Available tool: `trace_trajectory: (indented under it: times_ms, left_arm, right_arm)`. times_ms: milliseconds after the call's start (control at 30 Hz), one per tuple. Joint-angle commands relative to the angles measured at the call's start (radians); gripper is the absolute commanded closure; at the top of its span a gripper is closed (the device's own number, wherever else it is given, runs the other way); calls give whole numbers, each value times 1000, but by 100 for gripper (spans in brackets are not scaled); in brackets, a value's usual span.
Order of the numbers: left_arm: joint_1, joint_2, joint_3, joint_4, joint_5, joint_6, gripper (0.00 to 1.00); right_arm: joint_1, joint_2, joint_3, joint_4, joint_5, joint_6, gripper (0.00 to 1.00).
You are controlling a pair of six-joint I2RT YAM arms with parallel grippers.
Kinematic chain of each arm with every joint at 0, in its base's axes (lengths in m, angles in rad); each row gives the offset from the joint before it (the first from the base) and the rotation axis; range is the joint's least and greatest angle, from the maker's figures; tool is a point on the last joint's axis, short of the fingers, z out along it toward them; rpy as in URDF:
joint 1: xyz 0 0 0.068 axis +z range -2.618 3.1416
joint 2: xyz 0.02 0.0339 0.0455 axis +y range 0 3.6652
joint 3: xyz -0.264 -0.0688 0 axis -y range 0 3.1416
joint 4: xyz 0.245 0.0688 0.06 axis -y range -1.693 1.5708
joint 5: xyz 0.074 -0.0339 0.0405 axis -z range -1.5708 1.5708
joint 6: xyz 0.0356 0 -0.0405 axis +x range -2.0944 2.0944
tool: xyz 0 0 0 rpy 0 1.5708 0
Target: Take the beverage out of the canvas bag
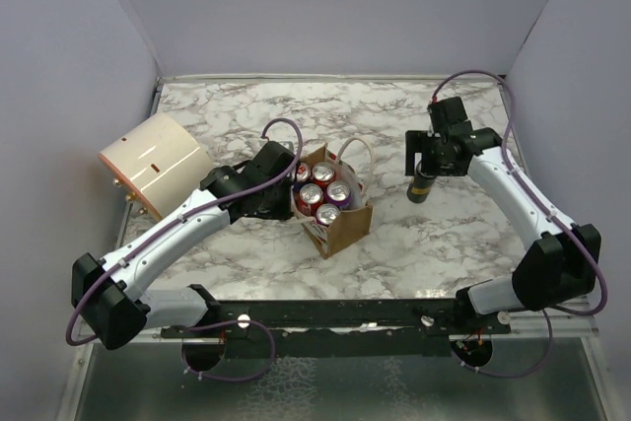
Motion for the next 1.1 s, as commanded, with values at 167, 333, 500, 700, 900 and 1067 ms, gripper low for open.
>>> trace_trajectory:
  times_ms: [167,333,500,700,900,1067]
  left_arm:
    - [6,-61,-58,42,64,-20,90]
    - [6,-82,-94,58,90,-37,90]
    - [7,-96,-100,55,91,-41,90]
    - [6,-93,-97,63,91,-39,90]
    - [6,-103,-107,64,85,-51,90]
    - [6,-121,-115,59,68,-58,90]
  right_arm:
    - [-1,-239,-86,-69,-151,-19,14]
    - [0,-315,-37,-105,-250,-49,15]
    - [8,-328,76,-60,-472,-36,18]
    - [233,-241,244,-29,-478,31,20]
    - [473,-132,354,-71,-332,30,23]
    - [570,-47,361,-60,-277,-14,25]
